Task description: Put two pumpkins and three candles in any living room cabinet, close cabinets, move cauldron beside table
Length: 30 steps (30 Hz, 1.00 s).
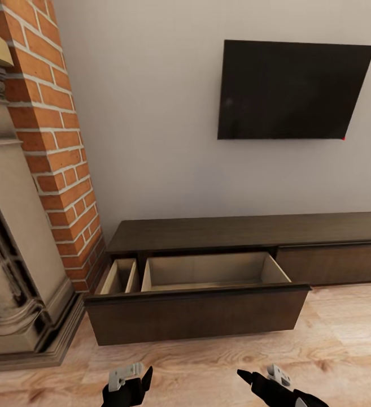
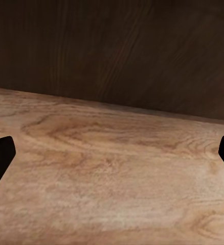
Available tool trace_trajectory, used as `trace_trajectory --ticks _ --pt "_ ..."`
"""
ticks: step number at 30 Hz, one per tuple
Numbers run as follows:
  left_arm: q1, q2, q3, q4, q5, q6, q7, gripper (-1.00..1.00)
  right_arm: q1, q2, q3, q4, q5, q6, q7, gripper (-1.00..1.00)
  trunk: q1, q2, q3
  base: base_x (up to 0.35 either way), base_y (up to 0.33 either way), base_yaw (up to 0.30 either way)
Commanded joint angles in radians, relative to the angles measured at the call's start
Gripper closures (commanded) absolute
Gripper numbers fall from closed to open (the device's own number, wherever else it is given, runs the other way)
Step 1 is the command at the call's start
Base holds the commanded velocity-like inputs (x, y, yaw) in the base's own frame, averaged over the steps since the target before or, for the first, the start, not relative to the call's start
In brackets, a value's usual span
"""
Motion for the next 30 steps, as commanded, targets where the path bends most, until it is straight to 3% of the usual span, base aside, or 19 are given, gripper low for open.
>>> trace_trajectory --ticks 1,9,17,30 --pt "0.000 0.001 -0.003 -0.001 0.009 0.003 0.008 -1.00 0.000 0.000 -0.004 -0.001 -0.008 0.009 0.006 -1.00 -0.001 0.000 0.003 0.000 0.000 0.000" --pt "0.001 0.001 -0.003 0.010 0.008 -0.009 0.008 -1.00 0.011 -0.005 -0.006 0.001 -0.012 0.005 0.038 -1.00 -0.004 0.002 0.034 0.000 0.000 0.000" --pt "0.001 0.001 -0.003 0.089 0.010 -0.021 0.002 -1.00 0.013 -0.006 -0.011 0.002 -0.016 0.004 0.036 -1.00 -0.008 0.004 0.066 0.000 0.000 -0.016" --pt "0.001 0.001 -0.003 0.153 0.008 -0.063 0.005 -1.00 0.028 -0.005 -0.011 0.006 -0.017 -0.038 0.031 -1.00 -0.058 0.095 0.122 0.000 0.000 -0.186"
